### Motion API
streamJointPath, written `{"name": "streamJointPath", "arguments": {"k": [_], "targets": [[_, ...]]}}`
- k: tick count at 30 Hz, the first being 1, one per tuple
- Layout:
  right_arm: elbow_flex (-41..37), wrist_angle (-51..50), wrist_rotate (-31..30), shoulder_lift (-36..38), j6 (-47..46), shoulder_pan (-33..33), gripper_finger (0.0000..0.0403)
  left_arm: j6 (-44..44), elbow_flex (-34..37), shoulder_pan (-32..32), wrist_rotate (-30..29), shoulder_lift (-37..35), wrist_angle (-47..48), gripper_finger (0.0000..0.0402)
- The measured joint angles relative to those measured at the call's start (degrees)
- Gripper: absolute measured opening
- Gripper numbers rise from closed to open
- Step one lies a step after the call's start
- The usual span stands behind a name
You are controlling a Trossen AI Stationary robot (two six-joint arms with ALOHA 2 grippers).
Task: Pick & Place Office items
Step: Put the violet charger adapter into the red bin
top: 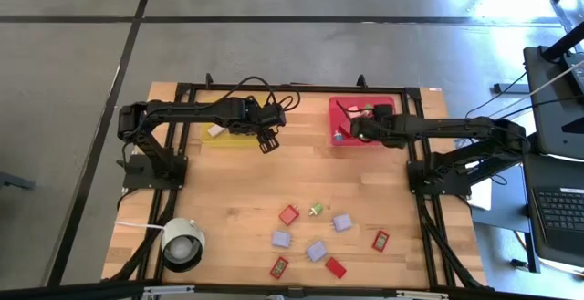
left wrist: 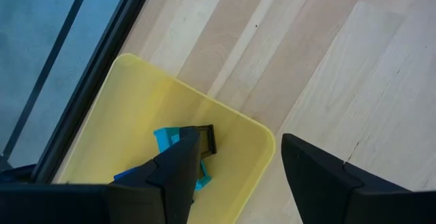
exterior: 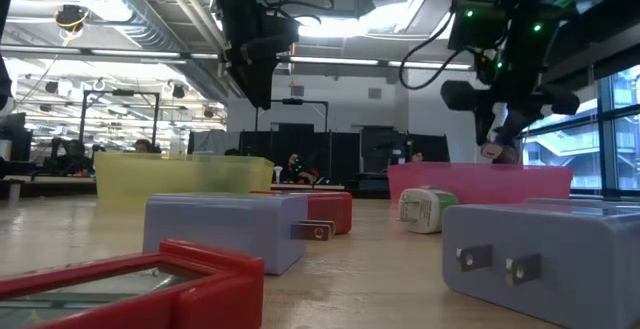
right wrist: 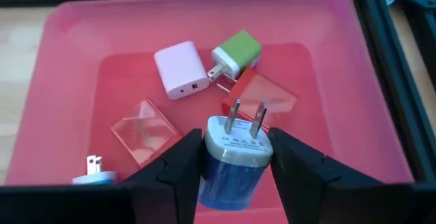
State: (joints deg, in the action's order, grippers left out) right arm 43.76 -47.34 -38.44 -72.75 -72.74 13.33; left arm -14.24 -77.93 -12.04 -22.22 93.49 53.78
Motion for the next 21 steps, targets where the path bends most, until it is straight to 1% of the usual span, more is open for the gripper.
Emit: {"name": "streamJointPath", "arguments": {"k": [4,10,14,21], "targets": [[0.0,3.4,0.3,-3.9,1.1,0.8,0.0158,0.0,0.0,0.0,0.0,0.0,0.0,0.0201],[0.0,9.0,2.3,-9.7,8.1,2.1,0.0158,0.0,0.0,0.0,0.0,0.0,0.0,0.0202],[0.0,10.4,2.0,-11.0,11.7,2.7,0.0158,0.0,0.0,0.0,0.0,0.0,0.0,0.0203],[0.0,13.6,2.0,-11.1,17.4,2.7,0.016,0.0,0.0,0.0,0.0,0.0,0.0,0.0202]]}}
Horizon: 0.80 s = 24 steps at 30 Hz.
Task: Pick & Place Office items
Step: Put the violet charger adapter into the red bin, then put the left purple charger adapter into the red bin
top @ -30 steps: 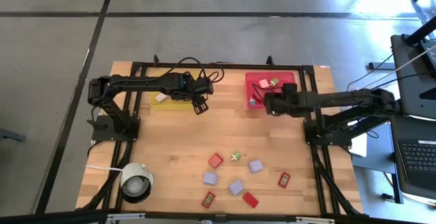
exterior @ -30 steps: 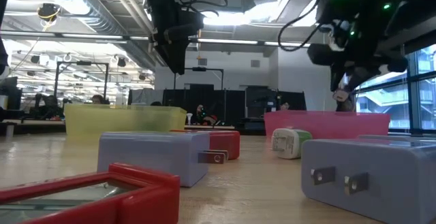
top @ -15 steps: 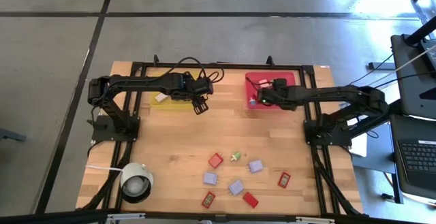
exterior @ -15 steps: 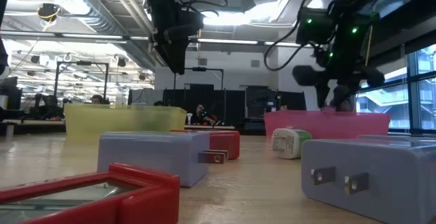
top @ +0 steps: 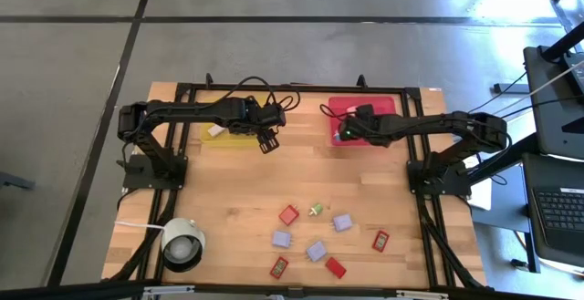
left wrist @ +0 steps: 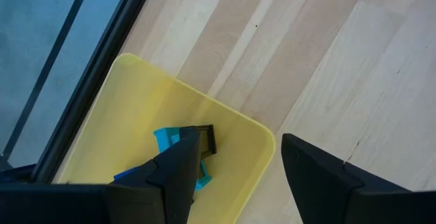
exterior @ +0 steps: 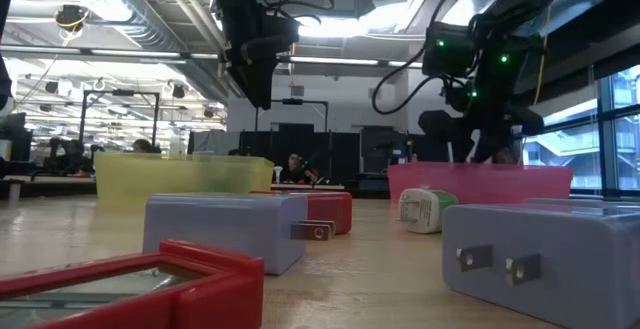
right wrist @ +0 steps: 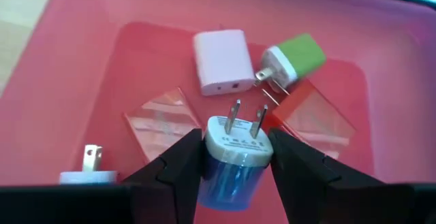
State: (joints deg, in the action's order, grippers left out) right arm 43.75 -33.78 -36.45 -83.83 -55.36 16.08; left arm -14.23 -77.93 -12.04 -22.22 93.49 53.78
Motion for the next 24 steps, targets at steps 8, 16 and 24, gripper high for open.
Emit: {"name": "streamJointPath", "arguments": {"k": [8,16,24], "targets": [[0.0,7.9,-0.2,0.0,8.0,0.0,0.0217,0.0,0.0,0.0,0.0,0.0,0.0,0.0201],[0.0,9.5,-0.2,1.3,11.3,0.0,0.0263,0.0,0.0,0.0,0.0,0.0,0.0,0.0203],[0.0,8.3,3.7,4.9,12.6,-3.0,0.0265,0.0,0.0,0.0,0.0,0.0,0.0,0.0203]]}}
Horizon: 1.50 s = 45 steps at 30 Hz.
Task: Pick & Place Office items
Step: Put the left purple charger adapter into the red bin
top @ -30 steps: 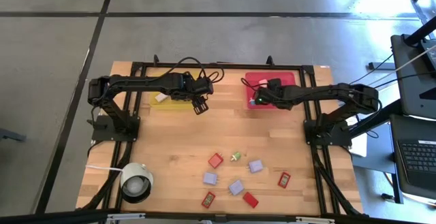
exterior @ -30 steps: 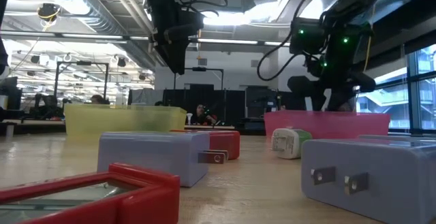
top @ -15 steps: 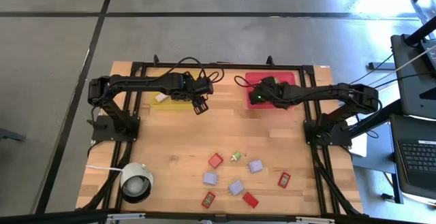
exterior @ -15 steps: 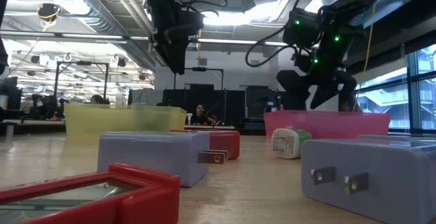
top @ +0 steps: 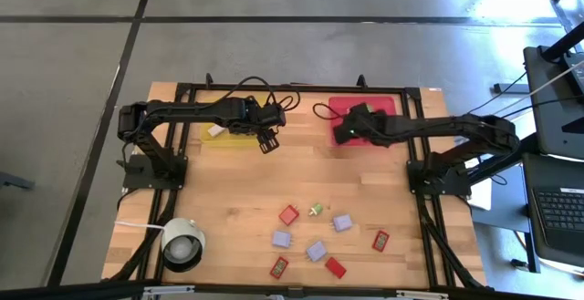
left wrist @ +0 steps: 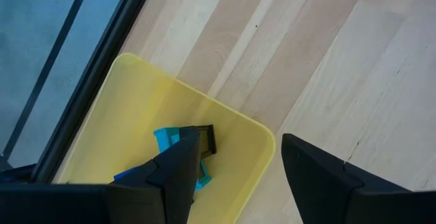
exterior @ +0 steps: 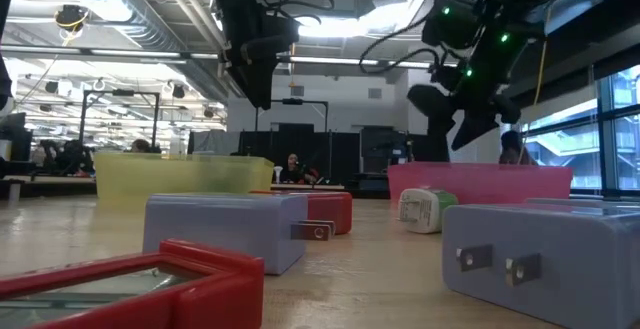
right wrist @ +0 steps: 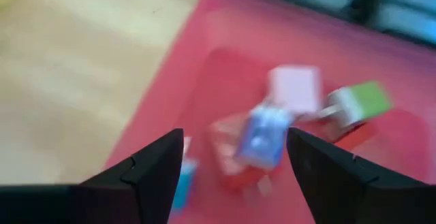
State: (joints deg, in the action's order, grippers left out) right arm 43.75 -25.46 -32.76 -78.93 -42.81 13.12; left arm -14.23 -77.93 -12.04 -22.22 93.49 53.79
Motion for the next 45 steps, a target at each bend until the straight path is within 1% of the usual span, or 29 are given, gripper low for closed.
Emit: {"name": "streamJointPath", "arguments": {"k": [2,5,8,12,15,19,23,26,31,36,43,45], "targets": [[0.0,-0.5,4.4,0.8,0.5,-2.4,0.0265,0.0,0.0,0.0,0.0,0.0,0.0,0.0203],[0.0,-0.9,12.8,1.0,4.7,-7.7,0.0262,0.0,0.0,0.0,0.0,0.0,0.0,0.0201],[0.0,-0.9,17.4,1.0,6.0,-14.4,0.0253,0.0,0.0,0.0,0.0,0.0,0.0,0.0201],[0.0,-0.8,18.1,1.0,6.0,-23.1,0.0242,0.0,0.0,0.0,0.0,0.0,0.0,0.0203],[0.0,-0.8,19.5,1.0,4.4,-28.3,0.0236,0.0,0.0,0.0,0.0,0.0,0.0,0.0202],[0.0,-0.8,22.2,1.0,1.3,-33.6,0.0235,0.0,0.0,0.0,0.0,0.0,0.0,0.0201],[0.0,-0.8,23.2,1.0,1.2,-37.7,0.024,0.0,0.0,0.0,0.0,0.0,0.0,0.0203],[0.0,-0.8,23.2,1.0,1.2,-39.8,0.0253,0.0,0.0,0.0,0.0,0.0,0.0,0.0202],[0.0,-0.7,22.0,0.9,-1.9,-42.0,0.0283,0.0,0.0,0.0,0.0,0.0,0.0,0.0201],[0.0,1.2,21.8,-1.0,-1.5,-44.5,0.031,0.0,0.0,0.0,0.0,0.0,0.0,0.0203],[0.0,4.8,21.2,-5.0,5.5,-46.7,0.032,0.0,0.0,0.0,0.0,0.0,0.0,0.0202],[0.0,5.7,20.7,-6.0,6.0,-47.0,0.032,0.0,0.0,0.0,0.0,0.0,0.0,0.0203]]}}
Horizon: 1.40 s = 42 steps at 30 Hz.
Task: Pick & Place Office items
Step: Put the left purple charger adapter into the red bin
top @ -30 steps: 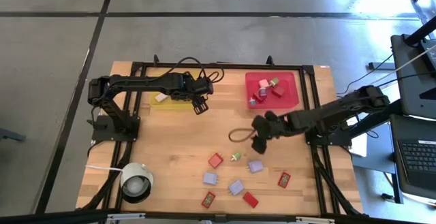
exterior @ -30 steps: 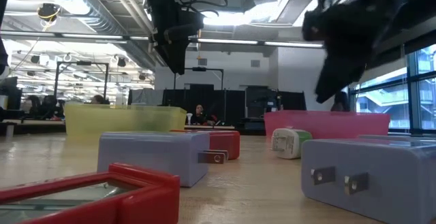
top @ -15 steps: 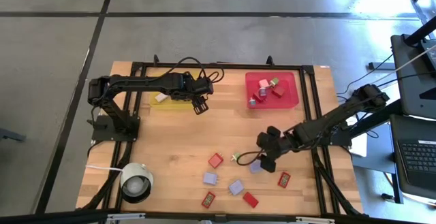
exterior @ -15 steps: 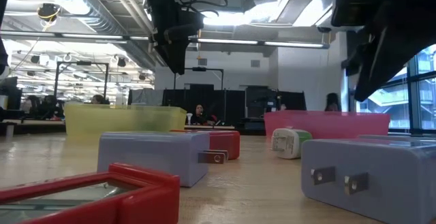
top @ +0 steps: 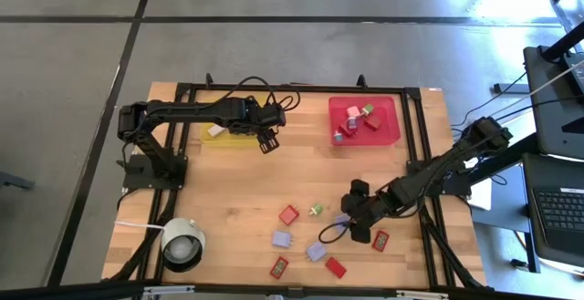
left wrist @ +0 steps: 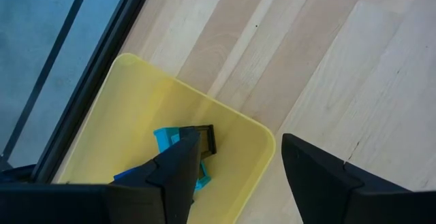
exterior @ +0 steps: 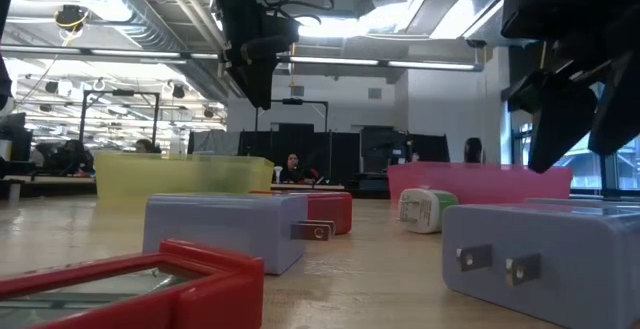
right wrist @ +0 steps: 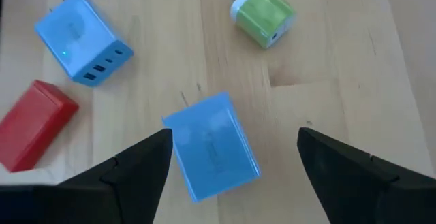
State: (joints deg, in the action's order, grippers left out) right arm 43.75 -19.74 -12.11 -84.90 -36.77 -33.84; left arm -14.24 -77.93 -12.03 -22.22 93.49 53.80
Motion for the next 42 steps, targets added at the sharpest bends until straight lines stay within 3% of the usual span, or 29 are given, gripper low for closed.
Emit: {"name": "streamJointPath", "arguments": {"k": [8,22,26,33,37,42], "targets": [[0.0,2.7,2.0,-4.3,0.3,-1.3,0.032,0.0,0.0,0.0,0.0,0.0,0.0,0.0201],[0.0,6.9,1.6,-10.4,9.1,-2.3,0.0315,0.0,0.0,0.0,0.0,0.0,0.0,0.02],[0.0,6.9,2.7,-10.5,9.0,-2.3,0.0289,0.0,0.0,0.0,0.0,0.0,0.0,0.0202],[0.1,6.9,2.5,-10.5,8.3,-2.3,0.021,0.0,0.0,0.0,0.0,0.0,0.0,0.0201],[2.9,2.0,2.4,-10.4,5.9,-1.4,0.021,0.0,0.0,0.0,0.0,0.0,0.0,0.0202],[10.2,-14.8,-3.0,-8.3,9.3,0.0,0.021,0.0,0.0,0.0,0.0,0.0,0.0,0.0202]]}}
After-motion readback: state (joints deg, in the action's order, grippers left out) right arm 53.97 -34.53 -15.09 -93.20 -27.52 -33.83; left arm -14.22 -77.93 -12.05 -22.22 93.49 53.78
